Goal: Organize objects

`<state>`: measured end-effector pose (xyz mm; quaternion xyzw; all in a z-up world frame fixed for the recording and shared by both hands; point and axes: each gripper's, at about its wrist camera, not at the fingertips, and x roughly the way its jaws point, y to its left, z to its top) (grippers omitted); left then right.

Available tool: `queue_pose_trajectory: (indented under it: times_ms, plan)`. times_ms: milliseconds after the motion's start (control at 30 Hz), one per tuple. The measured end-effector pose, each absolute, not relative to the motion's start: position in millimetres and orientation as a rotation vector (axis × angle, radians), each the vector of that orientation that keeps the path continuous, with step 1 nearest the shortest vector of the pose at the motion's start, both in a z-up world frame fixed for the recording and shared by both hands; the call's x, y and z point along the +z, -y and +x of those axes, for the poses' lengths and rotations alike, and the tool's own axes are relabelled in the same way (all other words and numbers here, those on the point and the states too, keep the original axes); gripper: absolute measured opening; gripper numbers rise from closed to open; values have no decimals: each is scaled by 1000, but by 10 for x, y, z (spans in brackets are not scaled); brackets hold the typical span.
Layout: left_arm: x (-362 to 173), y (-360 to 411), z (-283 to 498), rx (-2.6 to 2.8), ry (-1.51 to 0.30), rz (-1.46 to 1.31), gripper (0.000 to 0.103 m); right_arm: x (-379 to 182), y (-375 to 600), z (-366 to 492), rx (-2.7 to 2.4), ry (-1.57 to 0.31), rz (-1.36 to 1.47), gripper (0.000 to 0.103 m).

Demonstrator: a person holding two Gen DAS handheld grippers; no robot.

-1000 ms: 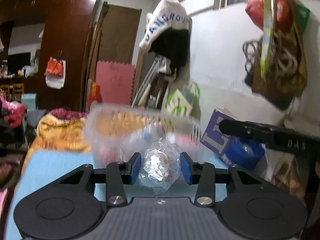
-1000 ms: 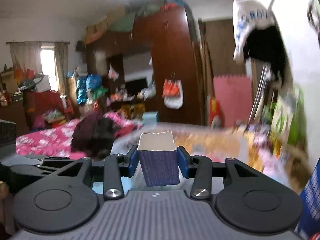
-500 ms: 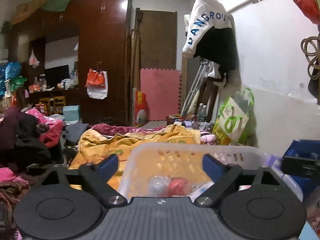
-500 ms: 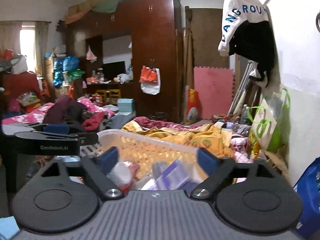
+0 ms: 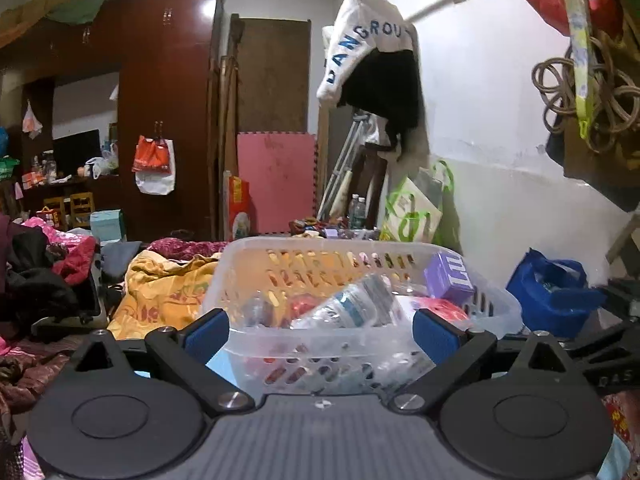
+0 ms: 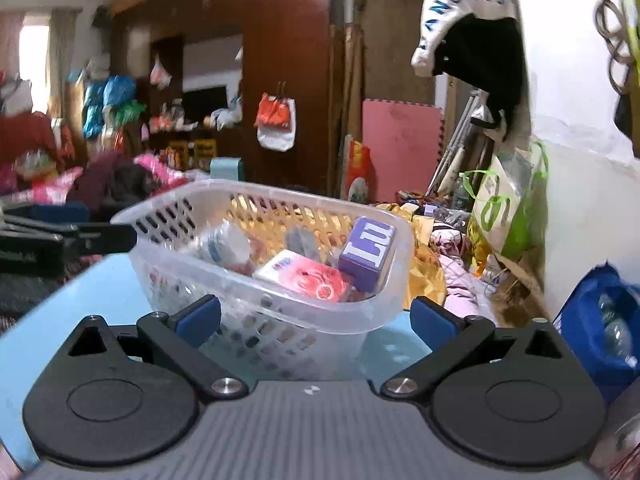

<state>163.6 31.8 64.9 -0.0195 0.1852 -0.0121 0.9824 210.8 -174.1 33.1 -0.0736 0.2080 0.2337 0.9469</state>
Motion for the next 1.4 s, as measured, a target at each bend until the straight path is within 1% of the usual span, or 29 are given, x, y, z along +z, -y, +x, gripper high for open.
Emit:
queue_pose_trajectory:
  times_ms: [233,533,1033,1400]
  plan:
    - [615,-252,1635,-30,-398,-22,100,415,1933,2121,528,-396,-32,103]
    - [594,-177,1603,-33,-399,-7,100,396,1943,1998,510,-363,-78,103]
    - [518,-91,1558,-35,-394,-11,100,279,1976,1881,540,-372,-36,103]
    - [493,-72,1554,-56,-403,-13,100,300,2028,1903,547,-383,4,103]
